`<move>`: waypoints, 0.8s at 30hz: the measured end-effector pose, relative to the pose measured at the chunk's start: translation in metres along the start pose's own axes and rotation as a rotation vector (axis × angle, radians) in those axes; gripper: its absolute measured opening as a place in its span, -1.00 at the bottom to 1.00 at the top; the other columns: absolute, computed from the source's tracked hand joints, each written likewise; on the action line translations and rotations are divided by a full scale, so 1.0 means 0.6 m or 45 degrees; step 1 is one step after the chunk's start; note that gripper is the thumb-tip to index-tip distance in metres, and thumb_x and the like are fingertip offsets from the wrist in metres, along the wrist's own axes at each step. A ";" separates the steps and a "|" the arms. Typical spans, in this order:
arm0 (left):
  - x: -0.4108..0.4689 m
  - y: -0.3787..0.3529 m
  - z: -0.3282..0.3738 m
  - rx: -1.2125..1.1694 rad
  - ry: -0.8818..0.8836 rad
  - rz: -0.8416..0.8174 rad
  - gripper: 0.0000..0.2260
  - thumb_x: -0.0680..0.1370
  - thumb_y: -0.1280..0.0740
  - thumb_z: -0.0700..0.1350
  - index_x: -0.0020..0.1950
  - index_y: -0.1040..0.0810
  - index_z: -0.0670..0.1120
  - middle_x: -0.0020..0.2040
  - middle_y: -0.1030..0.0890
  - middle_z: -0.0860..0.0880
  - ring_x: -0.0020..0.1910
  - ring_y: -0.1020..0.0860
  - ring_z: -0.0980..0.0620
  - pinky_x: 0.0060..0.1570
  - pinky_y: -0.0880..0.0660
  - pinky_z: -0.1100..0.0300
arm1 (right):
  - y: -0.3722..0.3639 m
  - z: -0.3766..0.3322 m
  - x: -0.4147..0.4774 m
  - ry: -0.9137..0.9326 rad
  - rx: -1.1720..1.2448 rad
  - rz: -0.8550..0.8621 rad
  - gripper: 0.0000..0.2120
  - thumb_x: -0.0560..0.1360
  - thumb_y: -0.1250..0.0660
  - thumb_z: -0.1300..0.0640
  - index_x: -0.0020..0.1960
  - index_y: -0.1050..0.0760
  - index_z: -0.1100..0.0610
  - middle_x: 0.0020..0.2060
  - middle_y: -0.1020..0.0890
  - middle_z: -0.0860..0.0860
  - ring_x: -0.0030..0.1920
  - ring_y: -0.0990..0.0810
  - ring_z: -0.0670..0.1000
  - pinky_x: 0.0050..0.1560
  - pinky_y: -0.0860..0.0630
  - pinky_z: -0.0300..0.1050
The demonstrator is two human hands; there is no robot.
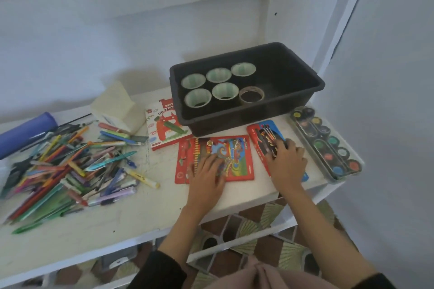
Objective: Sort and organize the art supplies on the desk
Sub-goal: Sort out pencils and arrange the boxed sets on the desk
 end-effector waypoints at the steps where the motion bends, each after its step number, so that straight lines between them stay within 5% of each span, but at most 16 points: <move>1: 0.001 0.001 0.003 -0.010 0.006 0.016 -0.59 0.59 -0.09 0.11 0.41 -0.37 0.05 0.47 -0.31 0.09 0.50 -0.14 0.10 0.49 0.15 -0.06 | -0.004 -0.004 0.001 0.046 -0.015 -0.002 -0.63 0.55 -0.21 0.01 0.34 -0.38 0.05 0.36 -0.37 0.13 0.23 -0.34 0.18 0.17 -0.34 0.11; 6: 0.000 0.004 0.004 -0.042 0.049 0.085 -0.56 0.54 -0.05 0.11 0.36 -0.44 0.06 0.43 -0.37 0.10 0.50 -0.16 0.10 0.44 0.30 -0.04 | -0.014 -0.010 0.004 0.170 -0.123 -0.102 -0.53 0.53 -0.17 -0.20 0.38 -0.32 -0.04 0.43 -0.28 0.07 0.33 -0.28 0.16 0.25 -0.30 0.15; 9: 0.003 0.003 0.002 -0.056 0.054 0.093 -0.60 0.55 -0.08 0.09 0.35 -0.45 0.07 0.42 -0.38 0.11 0.50 -0.15 0.11 0.41 0.36 -0.01 | -0.014 -0.003 0.011 0.154 -0.163 -0.112 -0.51 0.54 -0.18 -0.15 0.42 -0.27 -0.03 0.45 -0.25 0.08 0.35 -0.26 0.18 0.27 -0.29 0.19; 16: 0.002 0.002 0.001 -0.070 0.068 0.065 -0.60 0.57 -0.07 0.08 0.36 -0.44 0.07 0.42 -0.38 0.11 0.49 -0.17 0.10 0.46 0.24 -0.11 | -0.022 0.008 0.024 0.174 -0.158 -0.198 -0.47 0.56 -0.15 -0.13 0.47 -0.20 0.04 0.50 -0.14 0.14 0.50 -0.04 0.18 0.42 -0.03 0.25; 20: -0.003 0.008 0.001 -0.128 0.044 0.087 -0.57 0.56 -0.04 0.09 0.36 -0.45 0.04 0.41 -0.40 0.08 0.47 -0.22 0.08 0.47 0.19 -0.11 | -0.019 -0.006 0.015 0.341 -0.073 -0.122 -0.51 0.54 -0.25 -0.05 0.42 -0.29 0.07 0.45 -0.29 0.11 0.49 -0.14 0.12 0.43 0.01 0.24; 24: -0.018 0.029 -0.012 -0.475 0.016 0.300 -0.69 0.54 -0.16 -0.07 0.15 -0.59 -0.12 0.19 -0.57 -0.04 0.25 -0.45 0.06 0.38 -0.28 -0.15 | -0.016 -0.065 -0.019 0.586 0.182 -0.096 -0.61 0.51 -0.32 0.17 0.32 -0.43 0.17 0.36 -0.41 0.12 0.44 -0.26 0.12 0.44 -0.17 0.14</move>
Point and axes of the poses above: each hand's wrist, its own x-axis towards the middle knuckle, its own y-axis out of the back of the hand, z = x × y, the point moved 4 cm from there along x, towards the middle knuckle
